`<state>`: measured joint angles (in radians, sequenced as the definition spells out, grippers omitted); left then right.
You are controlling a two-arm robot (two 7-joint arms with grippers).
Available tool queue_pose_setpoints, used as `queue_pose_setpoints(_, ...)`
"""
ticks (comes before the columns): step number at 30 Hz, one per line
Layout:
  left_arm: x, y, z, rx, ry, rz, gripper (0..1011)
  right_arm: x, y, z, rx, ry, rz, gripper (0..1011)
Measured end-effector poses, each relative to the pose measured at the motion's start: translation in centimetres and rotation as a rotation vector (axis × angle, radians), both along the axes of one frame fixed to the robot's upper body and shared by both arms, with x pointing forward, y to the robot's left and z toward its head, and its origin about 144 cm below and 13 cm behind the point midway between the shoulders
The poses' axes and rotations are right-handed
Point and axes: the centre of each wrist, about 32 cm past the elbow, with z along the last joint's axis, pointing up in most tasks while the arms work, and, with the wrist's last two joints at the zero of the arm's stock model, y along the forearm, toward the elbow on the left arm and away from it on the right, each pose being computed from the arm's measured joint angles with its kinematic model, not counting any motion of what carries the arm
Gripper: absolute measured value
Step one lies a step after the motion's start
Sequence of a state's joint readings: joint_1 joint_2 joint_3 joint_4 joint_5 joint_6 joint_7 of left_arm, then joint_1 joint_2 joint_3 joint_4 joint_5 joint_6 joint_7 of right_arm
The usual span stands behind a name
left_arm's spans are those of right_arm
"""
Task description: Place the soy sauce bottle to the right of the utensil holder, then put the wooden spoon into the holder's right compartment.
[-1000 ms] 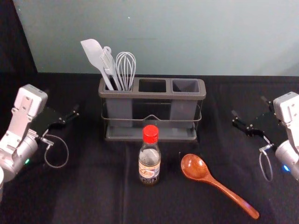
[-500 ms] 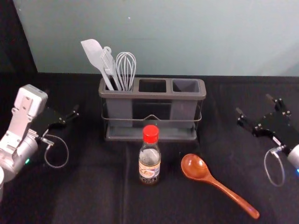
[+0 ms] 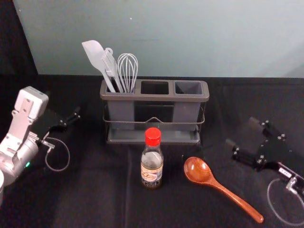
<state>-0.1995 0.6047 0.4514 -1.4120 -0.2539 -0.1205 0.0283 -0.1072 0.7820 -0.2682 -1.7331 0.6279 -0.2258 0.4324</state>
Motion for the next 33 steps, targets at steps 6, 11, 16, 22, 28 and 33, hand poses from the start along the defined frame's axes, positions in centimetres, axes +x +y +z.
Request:
queue_pose_setpoints(6, 0.0, 0.0, 0.0, 0.0, 0.0, 0.0, 1005, 0.0, 1.0, -0.1, 0.035, 0.04, 0.152, 1002)
queue_pose_setpoints(11, 0.0, 0.0, 0.0, 0.0, 0.0, 0.0, 1005, 0.6, 2.4, 0.0, 0.027, 0.057, 0.22, 1002)
queue_pose_setpoints(16, 0.0, 0.0, 0.0, 0.0, 0.0, 0.0, 1005, 1.3, 4.1, 0.2, 0.014, 0.064, 0.276, 1002)
queue_pose_setpoints(22, 0.0, 0.0, 0.0, 0.0, 0.0, 0.0, 1005, 2.7, 6.8, 0.5, -0.015, 0.069, 0.34, 1002)
queue_pose_setpoints(28, 0.0, 0.0, 0.0, 0.0, 0.0, 0.0, 1005, 3.9, 8.6, 1.0, -0.026, 0.07, 0.37, 1003)
queue_pose_setpoints(33, 0.0, 0.0, 0.0, 0.0, 0.0, 0.0, 1005, 4.5, 9.4, 1.2, -0.024, 0.069, 0.38, 1002)
